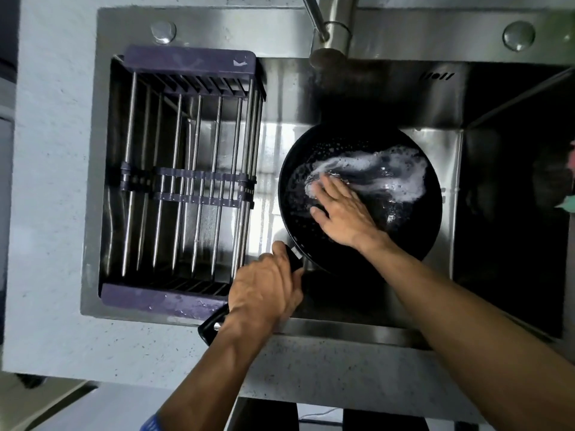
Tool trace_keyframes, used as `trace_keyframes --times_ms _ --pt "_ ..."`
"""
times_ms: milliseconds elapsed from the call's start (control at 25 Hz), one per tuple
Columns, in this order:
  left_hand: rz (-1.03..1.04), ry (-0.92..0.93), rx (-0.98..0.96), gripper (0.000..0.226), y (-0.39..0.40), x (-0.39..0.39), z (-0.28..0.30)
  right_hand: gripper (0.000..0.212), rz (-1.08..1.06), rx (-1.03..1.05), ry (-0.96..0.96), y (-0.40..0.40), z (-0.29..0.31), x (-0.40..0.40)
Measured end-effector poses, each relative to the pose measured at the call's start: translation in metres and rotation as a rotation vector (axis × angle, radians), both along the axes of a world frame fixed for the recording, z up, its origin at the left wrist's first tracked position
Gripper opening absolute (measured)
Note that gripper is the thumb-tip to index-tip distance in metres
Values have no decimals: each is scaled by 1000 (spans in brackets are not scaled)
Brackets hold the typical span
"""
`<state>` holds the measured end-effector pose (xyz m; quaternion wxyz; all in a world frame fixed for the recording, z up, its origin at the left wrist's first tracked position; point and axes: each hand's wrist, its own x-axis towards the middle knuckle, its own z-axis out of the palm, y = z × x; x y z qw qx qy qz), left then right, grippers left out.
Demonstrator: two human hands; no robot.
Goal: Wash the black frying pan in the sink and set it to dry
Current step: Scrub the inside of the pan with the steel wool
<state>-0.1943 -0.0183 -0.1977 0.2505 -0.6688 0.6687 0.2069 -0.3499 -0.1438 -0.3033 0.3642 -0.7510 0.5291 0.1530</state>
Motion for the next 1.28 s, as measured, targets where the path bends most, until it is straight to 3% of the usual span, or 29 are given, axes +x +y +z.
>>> trace_keyframes --times_ms 40,80,160,200,280,360,400,480,560,720,840,1000,1120,1280 --pt "-7 -8 5 61 0 0 0 64 37 8 -57 -3 -3 3" --pt "-14 -15 3 62 1 1 1 64 -58 22 -76 -8 -5 5" --pt "-24 -16 -2 63 1 1 3 69 -393 71 -54 -20 -2 15" --pt "-25 -11 2 64 1 0 3 70 -474 158 -147 -19 7 30" --pt "-7 10 18 63 -1 0 3 70 -452 351 -544 5 28 64" --pt "12 31 30 62 -1 1 3 65 -371 547 -706 34 40 56" --pt "11 39 30 63 -2 0 5 61 -231 594 -637 37 40 28" --pt "-2 17 54 66 -3 -1 8 63 40 564 -201 40 26 -42" --pt "-41 -23 77 70 -5 -1 9 71 115 445 174 50 32 -76" --pt "-71 -51 64 68 -6 -3 13 62 -12 603 -140 67 38 -59" --pt "7 -27 13 61 -4 -5 15 66 92 312 184 61 39 -73" --pt "54 -18 -38 58 -2 -4 11 52 82 424 -41 67 50 -68" --pt "89 9 -60 56 -1 -4 11 60 127 252 231 56 54 -75" --pt "68 -4 -79 57 -1 -2 8 68 175 411 -76 78 64 -50"
